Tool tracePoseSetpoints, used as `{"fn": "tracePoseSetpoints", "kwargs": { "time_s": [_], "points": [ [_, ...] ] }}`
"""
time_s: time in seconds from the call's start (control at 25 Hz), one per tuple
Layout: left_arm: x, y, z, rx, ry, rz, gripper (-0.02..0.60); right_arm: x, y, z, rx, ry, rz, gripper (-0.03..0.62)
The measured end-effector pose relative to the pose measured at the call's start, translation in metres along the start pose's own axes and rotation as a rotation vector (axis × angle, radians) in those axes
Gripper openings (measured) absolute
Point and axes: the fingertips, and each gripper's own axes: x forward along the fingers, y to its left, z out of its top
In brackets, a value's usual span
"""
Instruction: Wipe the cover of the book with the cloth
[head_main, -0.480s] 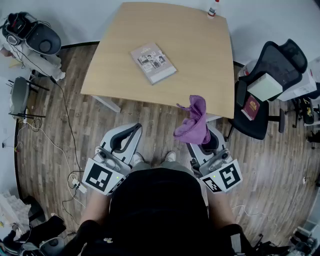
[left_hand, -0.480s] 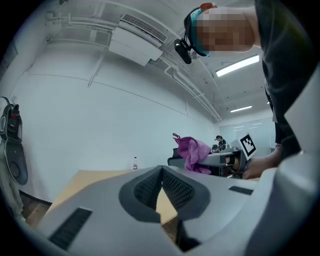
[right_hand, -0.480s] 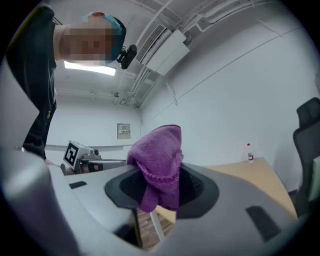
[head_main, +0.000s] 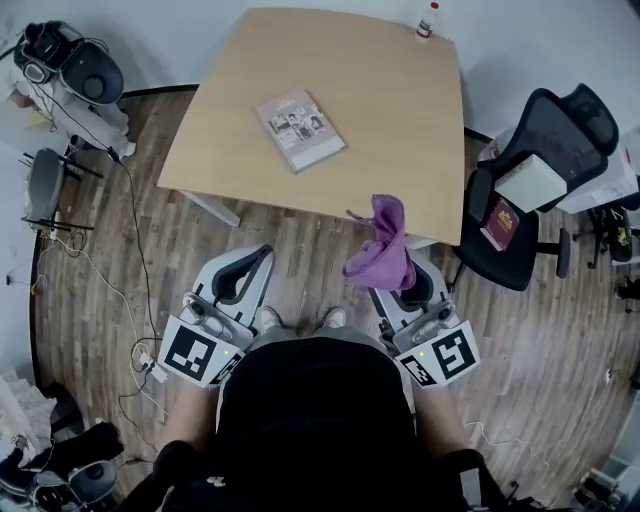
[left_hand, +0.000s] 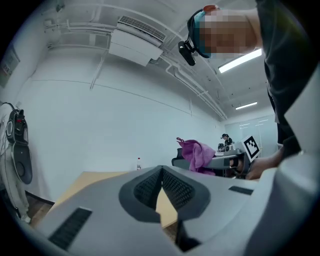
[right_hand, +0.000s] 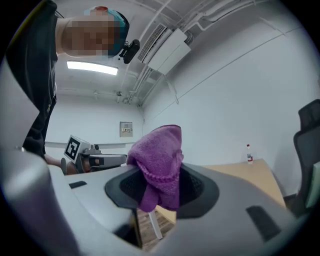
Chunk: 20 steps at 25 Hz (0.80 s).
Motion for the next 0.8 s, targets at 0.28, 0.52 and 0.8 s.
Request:
{"fn": "tracePoseSetpoints", "kwargs": {
  "time_s": [0.28, 0.52, 0.8],
  "points": [
    [0.016, -0.019, 0.000, 0.031, 0.025, 0.036, 0.017, -0.022, -0.031, 0.000, 0.047, -0.009, 0.002, 0.175],
    [0.028, -0.021, -0.013, 0.033, 0.057, 0.032, 0.017, -0.021, -0.046, -0.005, 0.075, -0.016, -0.019, 0.175],
    [0.048, 0.017, -0.017, 0.029, 0.062, -0.003, 0.018, 0.020, -0.058, -0.014, 0.107, 0.010, -0.043, 0.175]
  ]
}}
